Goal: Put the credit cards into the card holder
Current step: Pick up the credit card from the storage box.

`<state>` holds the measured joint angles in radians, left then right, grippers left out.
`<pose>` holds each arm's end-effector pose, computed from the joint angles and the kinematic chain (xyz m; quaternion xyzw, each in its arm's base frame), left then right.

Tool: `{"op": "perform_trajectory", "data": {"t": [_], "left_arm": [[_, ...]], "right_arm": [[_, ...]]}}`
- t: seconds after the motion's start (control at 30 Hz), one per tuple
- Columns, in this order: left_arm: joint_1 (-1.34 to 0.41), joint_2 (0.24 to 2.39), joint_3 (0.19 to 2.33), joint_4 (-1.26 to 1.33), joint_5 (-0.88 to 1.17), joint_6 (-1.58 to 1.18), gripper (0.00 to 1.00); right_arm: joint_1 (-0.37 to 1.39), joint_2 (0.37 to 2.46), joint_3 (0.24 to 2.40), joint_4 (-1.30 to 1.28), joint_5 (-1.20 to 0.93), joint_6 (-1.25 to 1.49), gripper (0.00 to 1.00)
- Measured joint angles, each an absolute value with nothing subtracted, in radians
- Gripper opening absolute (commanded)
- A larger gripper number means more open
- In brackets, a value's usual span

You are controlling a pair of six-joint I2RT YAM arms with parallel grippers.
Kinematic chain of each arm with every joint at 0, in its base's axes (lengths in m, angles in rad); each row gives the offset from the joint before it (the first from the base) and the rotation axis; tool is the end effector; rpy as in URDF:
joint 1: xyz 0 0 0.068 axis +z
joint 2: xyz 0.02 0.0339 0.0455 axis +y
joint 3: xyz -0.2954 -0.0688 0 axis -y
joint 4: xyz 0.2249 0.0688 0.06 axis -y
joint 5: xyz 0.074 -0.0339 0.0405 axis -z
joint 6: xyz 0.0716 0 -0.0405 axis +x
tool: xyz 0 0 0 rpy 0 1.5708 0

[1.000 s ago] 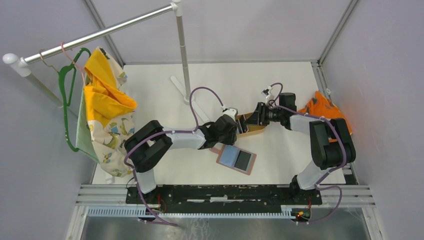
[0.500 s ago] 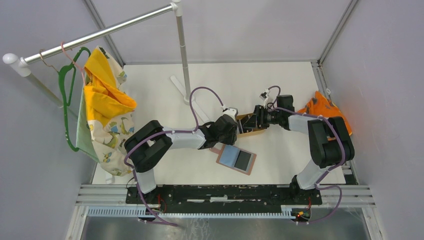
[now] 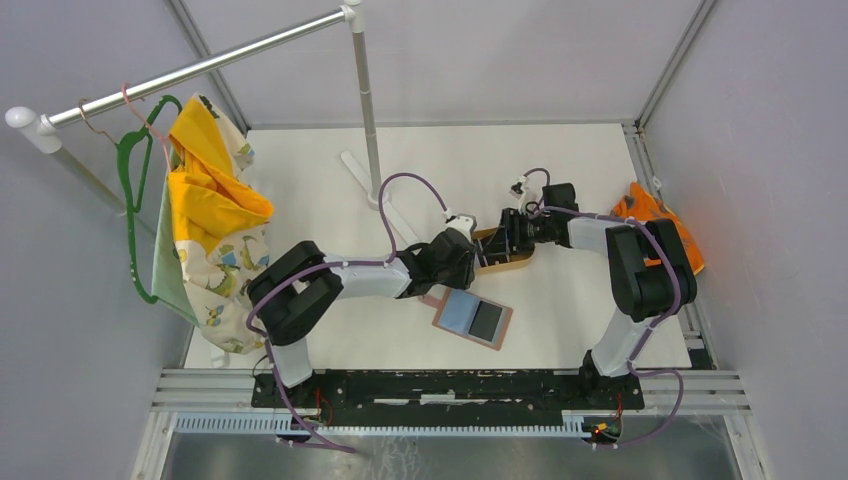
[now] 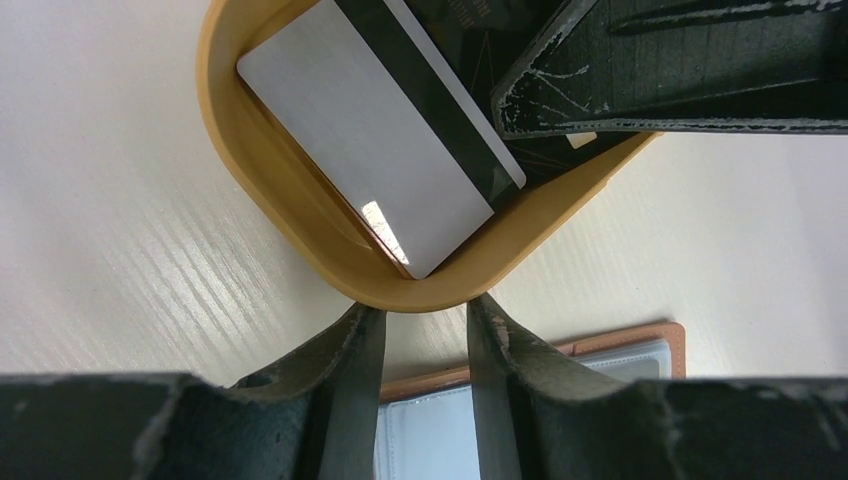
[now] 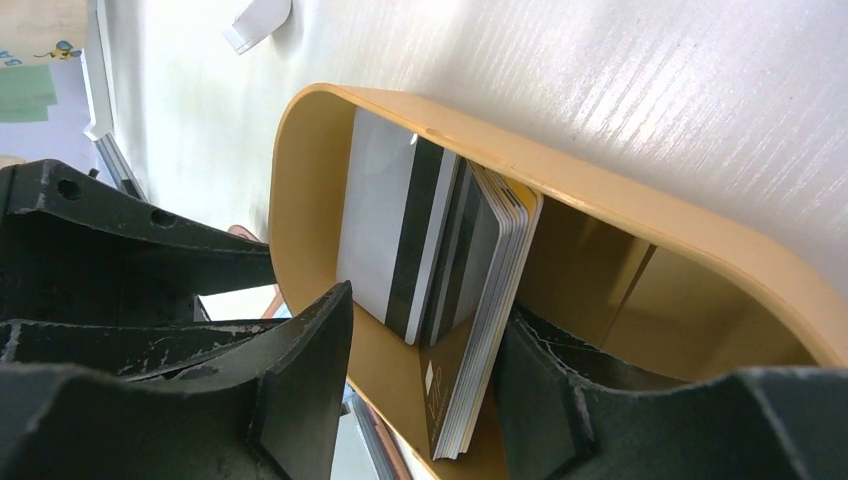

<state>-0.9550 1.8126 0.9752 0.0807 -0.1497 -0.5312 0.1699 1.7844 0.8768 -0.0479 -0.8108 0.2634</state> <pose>0.2346 -0.3131 0.1740 0.1636 0.9015 -0.2165 0.3372 0.3259 0.1086 0.1612 -0.0784 0.8804 0.4269 0.1910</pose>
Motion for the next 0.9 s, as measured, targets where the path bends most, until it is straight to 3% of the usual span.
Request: {"op": "perform_trajectory", "data": {"t": [0.23, 0.9], "left_arm": [[-0.955, 1.766, 0.967, 0.076, -0.149, -0.529, 0.52], [-0.955, 1.489, 0.844, 0.067, -0.162, -0.507, 0.53]], "right_arm": [[0.152, 1.78, 0.878, -0.072, -0.818, 0.261, 0.53], [0.062, 1.74, 0.869, -0.067, -0.879, 0.288, 0.45]]}}
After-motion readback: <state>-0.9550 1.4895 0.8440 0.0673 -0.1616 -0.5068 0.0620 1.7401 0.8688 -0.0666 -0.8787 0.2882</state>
